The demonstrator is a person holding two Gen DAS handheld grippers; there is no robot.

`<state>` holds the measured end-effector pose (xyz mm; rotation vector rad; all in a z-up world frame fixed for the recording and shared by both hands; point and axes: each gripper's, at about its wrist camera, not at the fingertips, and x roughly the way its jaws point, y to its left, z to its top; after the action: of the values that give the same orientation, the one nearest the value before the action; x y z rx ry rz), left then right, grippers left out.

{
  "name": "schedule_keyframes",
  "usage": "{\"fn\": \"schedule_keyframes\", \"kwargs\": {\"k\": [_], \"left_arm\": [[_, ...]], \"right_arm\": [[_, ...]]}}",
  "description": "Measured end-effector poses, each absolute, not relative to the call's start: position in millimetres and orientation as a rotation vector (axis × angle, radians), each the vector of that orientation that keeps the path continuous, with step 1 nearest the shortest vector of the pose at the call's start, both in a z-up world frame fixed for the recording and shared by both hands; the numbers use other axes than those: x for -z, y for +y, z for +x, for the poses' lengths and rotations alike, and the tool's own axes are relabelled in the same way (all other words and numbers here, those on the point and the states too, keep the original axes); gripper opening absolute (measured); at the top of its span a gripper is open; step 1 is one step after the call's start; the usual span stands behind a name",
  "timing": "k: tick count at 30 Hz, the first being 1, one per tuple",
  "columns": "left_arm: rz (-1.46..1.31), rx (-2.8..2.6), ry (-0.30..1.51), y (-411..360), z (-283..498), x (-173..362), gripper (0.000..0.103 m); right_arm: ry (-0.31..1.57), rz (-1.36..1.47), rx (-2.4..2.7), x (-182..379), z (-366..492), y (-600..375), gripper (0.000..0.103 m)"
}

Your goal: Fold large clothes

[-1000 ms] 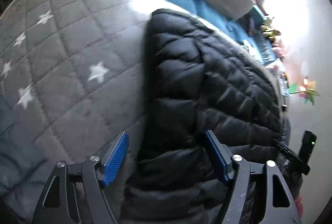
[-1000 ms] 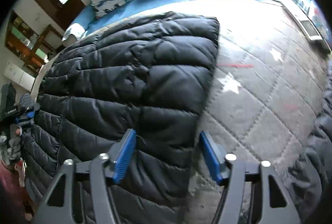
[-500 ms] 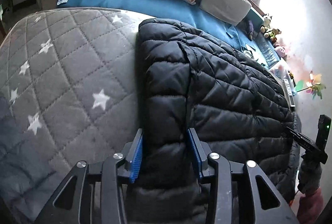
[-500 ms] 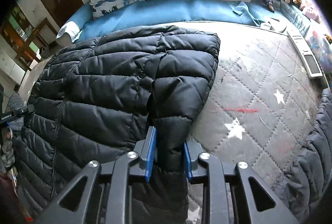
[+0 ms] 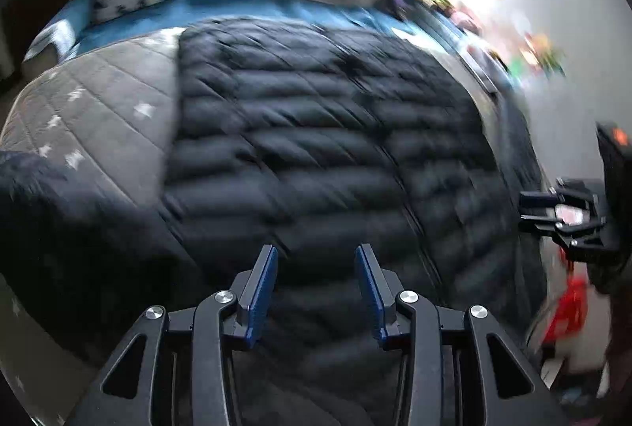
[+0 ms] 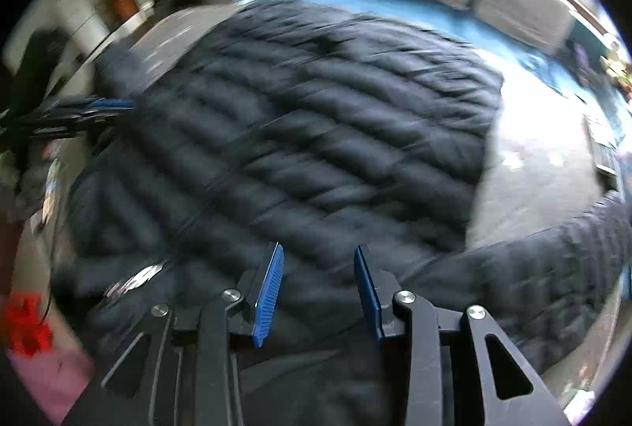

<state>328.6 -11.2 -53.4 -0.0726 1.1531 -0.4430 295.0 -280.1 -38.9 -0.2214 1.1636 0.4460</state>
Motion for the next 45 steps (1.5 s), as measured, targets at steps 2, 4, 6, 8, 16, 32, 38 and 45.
{"fn": "schedule_keyframes", "kwargs": {"k": [2,4,6,8,16,32,38,45], "left_arm": [[-0.036,0.511,1.156,-26.5,295.7,56.8,0.044],[-0.01,0.565,1.149,-40.8,272.1,58.8,0.044],[0.004,0.62,1.114,-54.2,249.0,58.1,0.044],[0.006,0.685,1.071,-66.7,226.3,57.6,0.044],[-0.011,0.787,1.093,-94.1,163.8,96.2,0.042],[-0.226,0.619,1.02,-3.2,161.2,61.8,0.045],[-0.54,0.259,0.922,126.0,193.7,52.9,0.074],[-0.863,0.11,0.828,237.5,251.8,72.6,0.074]], "right_arm": [[1.159,-0.252,-0.517,42.9,275.3,-260.0,0.041],[1.144,-0.265,-0.574,47.1,260.2,-245.8,0.041],[1.156,-0.272,-0.644,57.9,245.2,-231.8,0.041],[1.163,-0.319,-0.674,70.7,231.0,-220.5,0.041],[1.105,-0.435,-0.643,108.2,189.7,-213.1,0.042],[1.095,-0.23,-0.669,108.8,230.2,-205.2,0.045],[1.093,-0.239,-0.68,109.6,227.3,-207.9,0.046],[1.086,-0.261,-0.684,111.5,223.3,-199.9,0.054]]}}
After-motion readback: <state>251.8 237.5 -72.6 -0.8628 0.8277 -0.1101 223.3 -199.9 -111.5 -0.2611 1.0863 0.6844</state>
